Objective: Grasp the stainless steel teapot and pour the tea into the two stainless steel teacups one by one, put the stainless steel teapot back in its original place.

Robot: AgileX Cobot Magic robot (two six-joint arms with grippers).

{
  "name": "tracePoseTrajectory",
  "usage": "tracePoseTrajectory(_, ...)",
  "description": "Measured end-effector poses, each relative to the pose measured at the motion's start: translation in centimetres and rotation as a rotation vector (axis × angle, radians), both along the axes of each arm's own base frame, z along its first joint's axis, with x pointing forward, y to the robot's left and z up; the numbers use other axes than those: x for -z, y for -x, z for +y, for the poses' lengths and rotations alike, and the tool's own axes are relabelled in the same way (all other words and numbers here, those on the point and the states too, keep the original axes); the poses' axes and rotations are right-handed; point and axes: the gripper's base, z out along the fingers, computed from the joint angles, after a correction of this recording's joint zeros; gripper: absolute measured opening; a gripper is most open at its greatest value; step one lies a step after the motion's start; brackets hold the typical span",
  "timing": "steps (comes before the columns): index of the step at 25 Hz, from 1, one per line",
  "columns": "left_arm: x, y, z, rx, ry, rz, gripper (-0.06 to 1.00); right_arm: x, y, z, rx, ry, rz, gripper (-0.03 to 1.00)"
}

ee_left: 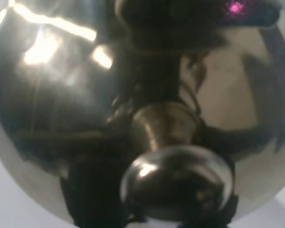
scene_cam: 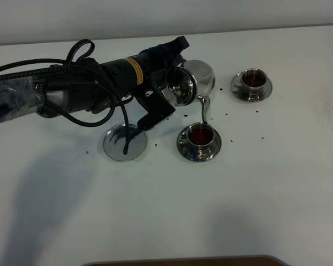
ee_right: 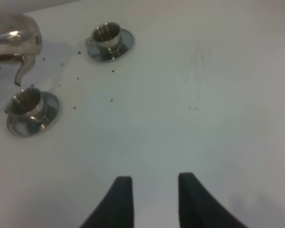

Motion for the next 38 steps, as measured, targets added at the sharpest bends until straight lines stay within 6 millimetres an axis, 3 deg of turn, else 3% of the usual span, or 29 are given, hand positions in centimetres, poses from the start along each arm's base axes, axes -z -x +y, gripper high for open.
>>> tracePoseTrajectory(4, 0.0, 0.0, 1.1, -0.127, 0.020, 0.110, 0.24, 0.0, 0.0, 0.0, 0.000, 0.000, 0.000, 0.24)
tracePoseTrajectory(9, -2.9, 0.7, 2.9, -0.349, 0.104, 0.228, 0.24, 0.0, 0.0, 0.0, 0.000, 0.000, 0.000, 0.24)
tracePoseTrajectory(13, -5.6, 2.1, 5.5, -0.653, 0.199, 0.376, 0.24, 0.0, 0.0, 0.0, 0.000, 0.000, 0.000, 0.24)
tracePoseTrajectory(19, -6.7, 4.3, 8.2, -1.124, 0.363, 0.601, 0.24, 0.0, 0.0, 0.0, 0.000, 0.000, 0.000, 0.24)
tracePoseTrajectory(29, -5.9, 6.1, 7.9, -1.655, 0.746, 0.883, 0.24, 0.0, 0.0, 0.0, 0.000, 0.000, 0.000, 0.24)
tracePoseTrajectory(38, -5.6, 7.4, 8.0, -2.027, 0.919, 0.965, 0.24, 0.0, 0.0, 0.0, 0.000, 0.000, 0.000, 0.24)
